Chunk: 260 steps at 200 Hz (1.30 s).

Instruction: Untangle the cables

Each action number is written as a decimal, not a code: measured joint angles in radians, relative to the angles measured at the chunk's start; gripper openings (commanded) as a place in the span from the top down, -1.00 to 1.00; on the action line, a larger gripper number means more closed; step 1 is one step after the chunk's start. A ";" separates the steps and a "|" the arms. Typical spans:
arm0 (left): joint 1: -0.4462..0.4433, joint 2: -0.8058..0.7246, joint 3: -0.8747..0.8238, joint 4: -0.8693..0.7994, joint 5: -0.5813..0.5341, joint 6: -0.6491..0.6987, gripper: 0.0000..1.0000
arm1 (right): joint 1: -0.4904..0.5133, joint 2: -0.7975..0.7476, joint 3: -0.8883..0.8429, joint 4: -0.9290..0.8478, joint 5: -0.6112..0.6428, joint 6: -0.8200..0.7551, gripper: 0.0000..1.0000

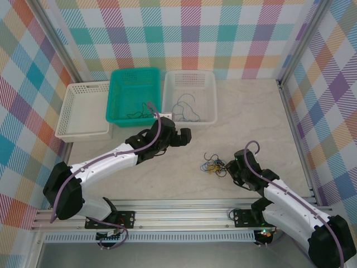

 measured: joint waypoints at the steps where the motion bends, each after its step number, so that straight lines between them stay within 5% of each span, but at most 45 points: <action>1: 0.000 0.000 0.000 0.000 0.000 0.000 -1.00 | 0.000 0.000 0.000 0.000 0.000 0.000 0.60; 78: 0.000 0.000 -0.007 0.004 0.004 -0.003 -1.00 | 0.000 0.039 -0.022 0.051 -0.001 0.032 0.62; 127: -0.001 -0.013 -0.047 0.080 0.056 -0.003 -1.00 | 0.000 0.065 -0.022 0.098 -0.001 0.016 0.99; 260: -0.002 -0.122 -0.172 0.234 0.275 0.086 -1.00 | 0.006 0.099 0.291 0.156 -0.220 -0.700 1.00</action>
